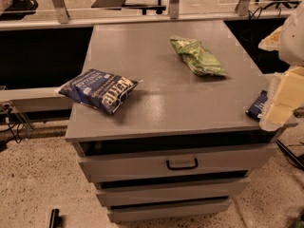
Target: Move rxbar blueberry near blue chip bag
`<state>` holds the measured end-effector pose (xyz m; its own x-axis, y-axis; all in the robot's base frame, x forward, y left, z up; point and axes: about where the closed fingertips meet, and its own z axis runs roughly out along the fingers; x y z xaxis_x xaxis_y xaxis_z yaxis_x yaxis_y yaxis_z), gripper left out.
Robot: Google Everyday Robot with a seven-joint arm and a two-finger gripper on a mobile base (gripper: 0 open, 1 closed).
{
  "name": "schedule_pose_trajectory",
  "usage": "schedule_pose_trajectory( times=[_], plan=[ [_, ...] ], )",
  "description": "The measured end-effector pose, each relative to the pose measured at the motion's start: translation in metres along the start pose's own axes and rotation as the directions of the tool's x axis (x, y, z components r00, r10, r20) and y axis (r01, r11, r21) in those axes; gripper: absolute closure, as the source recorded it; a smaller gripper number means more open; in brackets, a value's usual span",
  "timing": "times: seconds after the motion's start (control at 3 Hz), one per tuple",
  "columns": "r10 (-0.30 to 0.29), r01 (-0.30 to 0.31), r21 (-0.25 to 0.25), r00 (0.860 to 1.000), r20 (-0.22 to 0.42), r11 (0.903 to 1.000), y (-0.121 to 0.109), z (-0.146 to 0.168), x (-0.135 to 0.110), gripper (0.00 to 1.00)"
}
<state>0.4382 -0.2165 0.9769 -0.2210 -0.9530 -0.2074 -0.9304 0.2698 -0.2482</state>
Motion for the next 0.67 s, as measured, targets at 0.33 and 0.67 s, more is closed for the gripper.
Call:
schedule_pose_trajectory(
  times=[0.33, 0.67],
  plan=[
    [0.000, 0.000, 0.000, 1.000, 0.000, 1.0000, 0.000, 0.000, 0.000, 0.00],
    [0.035, -0.035, 0.015, 0.999, 0.017, 0.9993, -0.015, -0.001, 0.008, 0.00]
  ],
)
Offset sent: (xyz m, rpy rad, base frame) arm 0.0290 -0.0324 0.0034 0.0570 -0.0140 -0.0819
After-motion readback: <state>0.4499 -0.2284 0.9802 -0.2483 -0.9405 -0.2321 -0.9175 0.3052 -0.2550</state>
